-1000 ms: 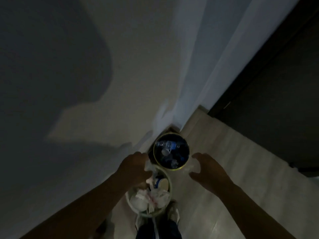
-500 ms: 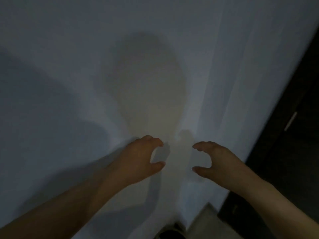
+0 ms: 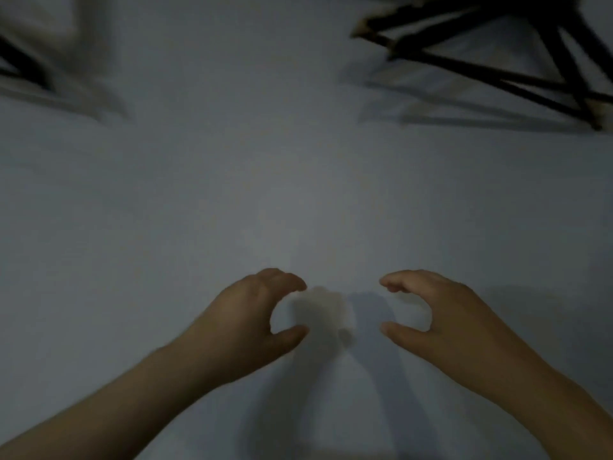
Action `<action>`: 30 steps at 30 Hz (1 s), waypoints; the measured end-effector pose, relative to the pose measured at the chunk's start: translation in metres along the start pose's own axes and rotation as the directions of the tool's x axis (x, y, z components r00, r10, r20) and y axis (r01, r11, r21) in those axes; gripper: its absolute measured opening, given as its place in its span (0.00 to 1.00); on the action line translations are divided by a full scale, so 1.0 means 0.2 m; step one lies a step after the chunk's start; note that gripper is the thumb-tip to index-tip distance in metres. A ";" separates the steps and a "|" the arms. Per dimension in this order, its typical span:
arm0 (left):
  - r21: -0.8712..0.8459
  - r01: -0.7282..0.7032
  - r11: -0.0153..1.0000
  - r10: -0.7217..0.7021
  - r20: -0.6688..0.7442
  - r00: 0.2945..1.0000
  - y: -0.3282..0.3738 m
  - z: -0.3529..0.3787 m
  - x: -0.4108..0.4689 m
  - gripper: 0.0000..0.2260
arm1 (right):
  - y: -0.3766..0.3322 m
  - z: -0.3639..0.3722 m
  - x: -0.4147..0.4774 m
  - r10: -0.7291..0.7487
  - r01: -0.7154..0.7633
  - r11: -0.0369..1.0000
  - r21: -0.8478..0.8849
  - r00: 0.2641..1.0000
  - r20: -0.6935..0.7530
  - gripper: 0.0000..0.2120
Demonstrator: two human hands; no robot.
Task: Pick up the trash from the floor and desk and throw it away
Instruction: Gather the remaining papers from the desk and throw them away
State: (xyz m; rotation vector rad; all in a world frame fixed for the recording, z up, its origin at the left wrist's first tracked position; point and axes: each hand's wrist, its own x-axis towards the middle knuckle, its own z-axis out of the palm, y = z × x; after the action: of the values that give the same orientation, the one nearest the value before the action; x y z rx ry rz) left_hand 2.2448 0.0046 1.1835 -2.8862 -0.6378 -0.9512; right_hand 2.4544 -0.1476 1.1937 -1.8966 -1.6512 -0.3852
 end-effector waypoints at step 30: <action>0.487 0.836 0.255 -0.693 -0.510 0.509 -0.45 -2.39 -3.05 0.24 | -3.82 0.80 -0.25 -0.892 0.736 0.222 0.640 0.418 -0.172 0.23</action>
State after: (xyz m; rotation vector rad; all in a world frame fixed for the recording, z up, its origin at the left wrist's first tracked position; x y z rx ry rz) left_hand 1.4957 -0.2148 1.2117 -1.6376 -1.9951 -0.7253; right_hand 1.6788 -0.0490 1.2229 -0.3749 -2.4665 0.0622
